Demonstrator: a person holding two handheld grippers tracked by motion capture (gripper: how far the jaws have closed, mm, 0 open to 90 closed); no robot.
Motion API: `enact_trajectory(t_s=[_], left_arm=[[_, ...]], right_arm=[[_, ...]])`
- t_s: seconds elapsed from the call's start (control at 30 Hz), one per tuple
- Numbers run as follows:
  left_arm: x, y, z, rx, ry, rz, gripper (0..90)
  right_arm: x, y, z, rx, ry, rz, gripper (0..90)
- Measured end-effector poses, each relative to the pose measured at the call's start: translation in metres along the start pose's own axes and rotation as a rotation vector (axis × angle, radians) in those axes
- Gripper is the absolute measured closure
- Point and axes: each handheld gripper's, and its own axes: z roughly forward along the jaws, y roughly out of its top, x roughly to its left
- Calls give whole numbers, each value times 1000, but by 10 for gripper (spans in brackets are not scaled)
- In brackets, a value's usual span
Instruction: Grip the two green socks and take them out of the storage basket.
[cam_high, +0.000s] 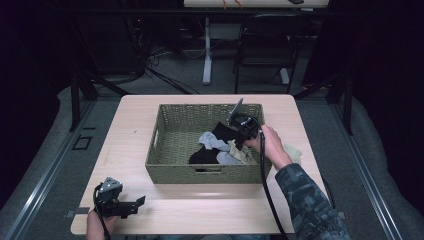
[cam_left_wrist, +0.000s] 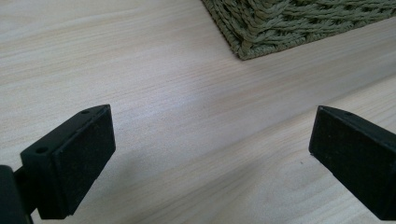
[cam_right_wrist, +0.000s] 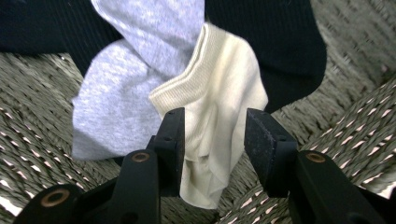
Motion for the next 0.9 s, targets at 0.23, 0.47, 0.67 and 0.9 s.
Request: enact_trajectory(t_s=[0.23,0.47,0.67,0.9], left_arm=[[0,0,0,0,3,1,4],[0,0,0,-2,1,1,4],[0,0,0,-3,0,1,4],[0,0,0,-3,-1,0,4]], right_arm=[[-1,-3,8,14,-13,34,665],[-3,-4,11,72,-10,13,853],[-4,-6,1,59,7,11,874],[-5,-7,-22,-11,25,26,875]])
